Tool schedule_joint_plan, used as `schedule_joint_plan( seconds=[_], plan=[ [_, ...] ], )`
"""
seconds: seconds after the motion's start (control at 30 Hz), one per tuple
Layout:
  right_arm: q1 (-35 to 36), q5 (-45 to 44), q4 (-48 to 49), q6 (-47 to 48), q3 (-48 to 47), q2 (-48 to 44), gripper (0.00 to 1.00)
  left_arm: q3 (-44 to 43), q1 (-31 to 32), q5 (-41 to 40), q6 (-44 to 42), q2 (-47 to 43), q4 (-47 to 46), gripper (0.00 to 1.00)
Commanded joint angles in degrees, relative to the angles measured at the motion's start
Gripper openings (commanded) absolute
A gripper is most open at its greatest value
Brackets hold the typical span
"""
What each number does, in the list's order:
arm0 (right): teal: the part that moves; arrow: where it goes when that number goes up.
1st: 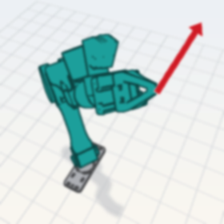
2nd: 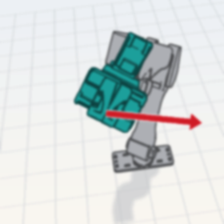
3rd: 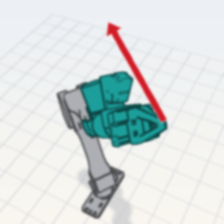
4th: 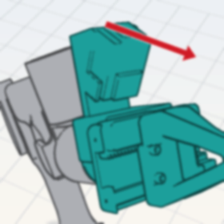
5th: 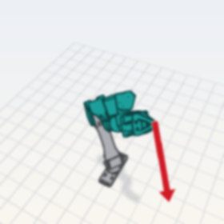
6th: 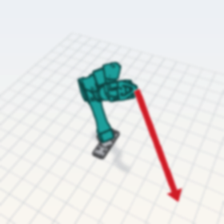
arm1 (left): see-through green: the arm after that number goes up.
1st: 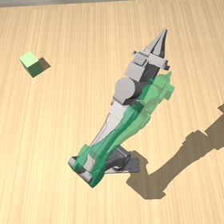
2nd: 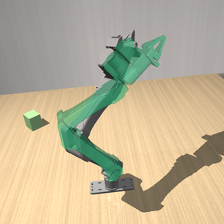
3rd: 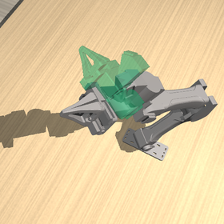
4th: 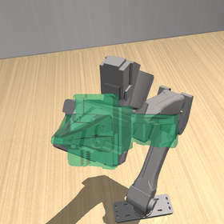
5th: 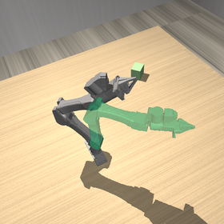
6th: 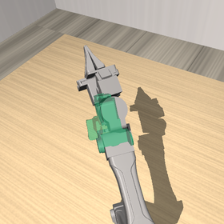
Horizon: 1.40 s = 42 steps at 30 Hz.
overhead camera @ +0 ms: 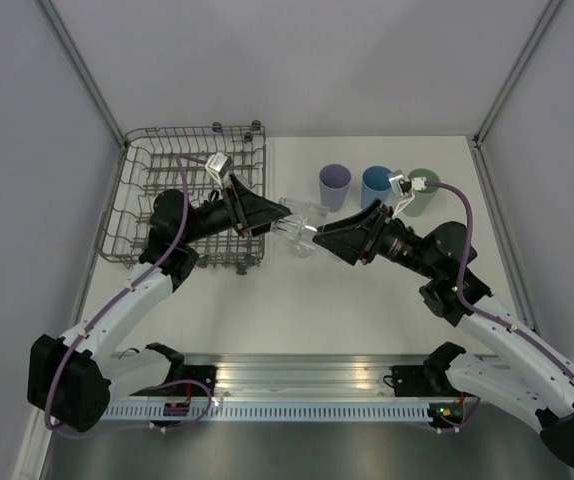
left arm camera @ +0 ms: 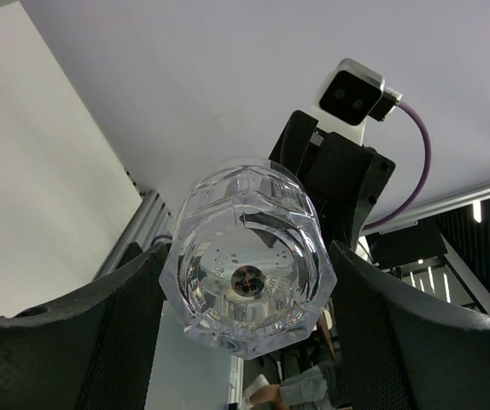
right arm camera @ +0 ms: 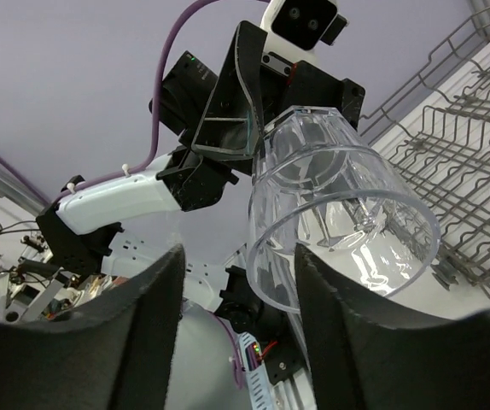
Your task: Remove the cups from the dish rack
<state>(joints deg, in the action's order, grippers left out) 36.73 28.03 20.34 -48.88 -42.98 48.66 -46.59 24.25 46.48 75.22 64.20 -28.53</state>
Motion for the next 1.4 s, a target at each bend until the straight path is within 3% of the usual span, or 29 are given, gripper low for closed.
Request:
schedule_joint_plan(
  seconds=[0.0, 0.13, 0.17, 0.2, 0.33, 0.47, 0.57, 0.6, 0.63, 0.73, 0.8, 0.93, 1.03, 1.1, 1.2, 1.37],
  plan=[
    [-0.26, 2.38, 5.85, -1.57, -1.05, 0.90, 0.56, -1.22, 1.15, -2.35, -0.07, -2.50, -0.83, 0.02],
    [-0.17, 2.55, 7.61, -2.36, -0.61, 1.96, 0.43, -1.40, 1.85, -3.06, -0.34, -2.86, -0.47, 0.02],
    [-0.17, 2.82, 8.22, -3.05, -0.44, 2.22, 0.30, -1.40, 1.94, -3.32, -0.51, -2.86, -0.38, 0.02],
    [-0.17, 2.91, 9.10, -3.23, -0.35, 2.40, 0.25, -1.49, 2.20, -3.41, -0.69, -2.68, -0.21, 0.02],
    [-0.17, 2.91, 9.02, -2.97, -0.26, 1.96, 0.20, -1.49, 2.20, -3.32, -0.43, -2.24, -0.03, 0.02],
    [-0.17, 2.73, 8.49, -2.27, -0.35, 1.43, 0.00, -1.58, 2.64, -3.41, -0.60, -2.42, -0.21, 0.02],
    [-0.17, 2.82, 7.70, -1.22, -0.44, 0.82, 0.00, -1.75, 2.64, -3.41, -1.13, -2.59, 1.11, 0.06],
    [-0.17, 2.73, 7.53, -0.78, -0.44, 0.21, 0.01, -2.01, 2.56, -3.41, -1.56, -2.59, 1.63, 0.14],
    [-0.17, 2.56, 7.09, -0.60, -0.52, 0.03, 0.00, -2.10, 2.64, -3.59, -1.83, -2.59, 2.77, 0.41],
    [-0.17, 2.47, 6.21, 0.45, -0.87, -0.50, 0.00, -2.63, 2.73, -4.99, -3.15, -3.21, 5.58, 0.92],
    [-0.17, 2.12, 4.28, 1.94, -1.58, -0.94, 0.00, -4.29, 2.73, -7.35, -6.29, -3.73, 11.90, 1.00],
    [-0.17, -1.04, -5.36, 8.85, -4.64, -1.55, 0.00, -8.07, 2.73, -16.74, -14.73, -6.37, 27.53, 1.00],
    [-0.17, -7.97, -23.52, 16.07, -9.30, -1.56, 0.01, -10.10, 2.73, -29.48, -20.72, -9.97, 39.50, 1.00],
    [-0.17, -12.54, -29.19, 18.99, -12.20, -1.03, 0.00, -9.58, 2.73, -37.20, -22.82, -13.13, 44.33, 1.00],
    [-0.17, -19.21, -39.12, 23.65, -15.28, -0.33, 0.00, -9.40, 2.73, -42.59, -25.47, -15.50, 47.86, 1.00],
    [-0.17, -30.12, -53.71, 28.57, -21.16, 3.18, 0.00, -10.89, 2.73, -43.84, -29.60, -16.92, 52.52, 1.00]
  ],
)
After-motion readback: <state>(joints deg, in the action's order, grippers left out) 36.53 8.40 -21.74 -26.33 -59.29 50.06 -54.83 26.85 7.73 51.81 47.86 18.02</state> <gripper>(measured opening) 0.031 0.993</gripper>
